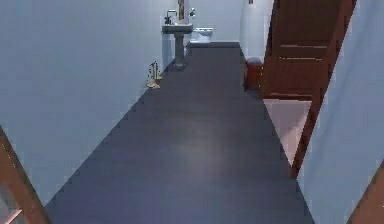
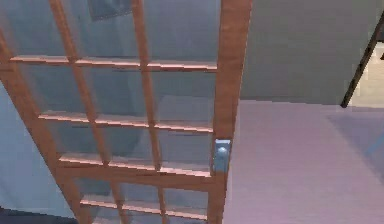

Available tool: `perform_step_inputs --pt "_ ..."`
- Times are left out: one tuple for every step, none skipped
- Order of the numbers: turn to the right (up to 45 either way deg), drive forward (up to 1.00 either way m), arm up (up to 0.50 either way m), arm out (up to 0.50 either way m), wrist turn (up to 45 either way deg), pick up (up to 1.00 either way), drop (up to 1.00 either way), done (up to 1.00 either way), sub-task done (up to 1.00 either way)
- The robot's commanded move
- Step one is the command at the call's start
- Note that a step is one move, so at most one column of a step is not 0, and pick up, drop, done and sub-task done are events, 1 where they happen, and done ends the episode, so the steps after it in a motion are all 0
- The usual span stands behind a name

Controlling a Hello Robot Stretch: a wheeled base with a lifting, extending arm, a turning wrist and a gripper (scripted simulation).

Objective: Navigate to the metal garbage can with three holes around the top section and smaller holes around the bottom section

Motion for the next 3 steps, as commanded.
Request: perform_step_inputs --pt "9.0 0.00 0.00 0.00 0.0 0.00 0.00 0.00 0.00" --pt "0.0 0.10 0.00 0.00 0.0 0.00 0.00 0.00 0.00" --pt "3.0 0.00 0.00 0.00 0.0 0.00 0.00 0.00 0.00"
